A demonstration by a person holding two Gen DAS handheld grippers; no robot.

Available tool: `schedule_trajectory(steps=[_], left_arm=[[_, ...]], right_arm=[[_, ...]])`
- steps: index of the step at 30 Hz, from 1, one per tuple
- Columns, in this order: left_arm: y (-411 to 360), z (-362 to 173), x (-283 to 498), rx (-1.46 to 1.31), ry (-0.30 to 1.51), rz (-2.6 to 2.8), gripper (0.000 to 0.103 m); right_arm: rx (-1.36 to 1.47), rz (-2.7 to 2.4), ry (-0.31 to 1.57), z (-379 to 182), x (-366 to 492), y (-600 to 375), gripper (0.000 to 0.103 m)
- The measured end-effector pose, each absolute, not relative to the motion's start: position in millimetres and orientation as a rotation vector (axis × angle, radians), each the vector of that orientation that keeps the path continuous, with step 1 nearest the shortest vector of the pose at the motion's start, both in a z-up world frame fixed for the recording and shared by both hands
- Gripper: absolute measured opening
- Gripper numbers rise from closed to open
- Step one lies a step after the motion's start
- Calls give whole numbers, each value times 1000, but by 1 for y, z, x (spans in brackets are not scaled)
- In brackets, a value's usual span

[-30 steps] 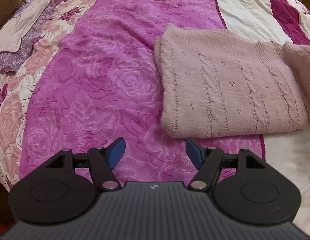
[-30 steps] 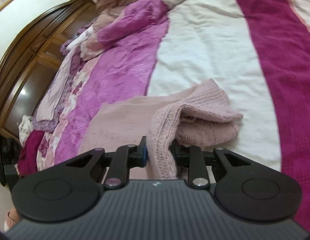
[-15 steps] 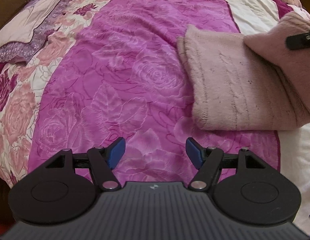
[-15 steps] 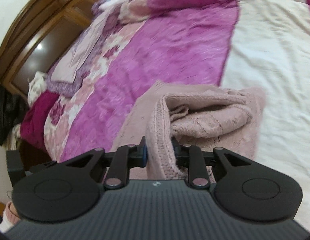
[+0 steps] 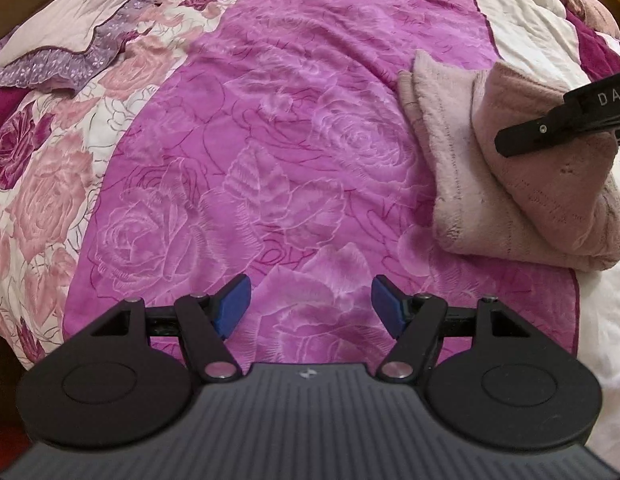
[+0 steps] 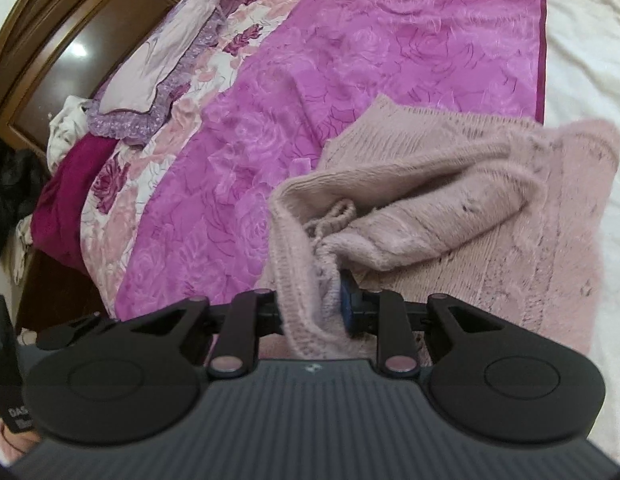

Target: Fold small clothes

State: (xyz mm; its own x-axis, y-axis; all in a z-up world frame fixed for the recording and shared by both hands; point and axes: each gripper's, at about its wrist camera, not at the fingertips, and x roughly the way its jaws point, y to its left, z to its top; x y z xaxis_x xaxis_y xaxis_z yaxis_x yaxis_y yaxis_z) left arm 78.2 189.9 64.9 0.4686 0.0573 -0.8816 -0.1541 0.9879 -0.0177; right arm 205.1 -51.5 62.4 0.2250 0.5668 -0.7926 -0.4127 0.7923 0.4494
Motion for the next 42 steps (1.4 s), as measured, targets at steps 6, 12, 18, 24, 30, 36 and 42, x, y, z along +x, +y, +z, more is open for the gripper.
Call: schedule_trajectory(steps=[6, 12, 18, 24, 30, 36, 42], left_arm=[[196, 65, 75, -109, 1071, 153, 73], [196, 69, 72, -94, 1062, 158, 73], [194, 80, 71, -81, 1044, 160, 73], [182, 96, 76, -56, 1011, 135, 73], [165, 109, 87, -22, 994, 104, 73], [147, 129, 99, -40, 967, 43, 73], [113, 151, 117, -39, 920, -69, 73]], right_arm=[[283, 686, 1150, 66, 201, -59, 45], [347, 731, 1123, 76, 184, -70, 47], [302, 739, 1108, 93, 166, -91, 47], [203, 666, 1044, 102, 152, -129, 47], [211, 529, 1077, 88, 155, -177, 47], [241, 429, 1121, 73, 168, -211, 47], [310, 382, 1136, 57, 178, -228, 47]])
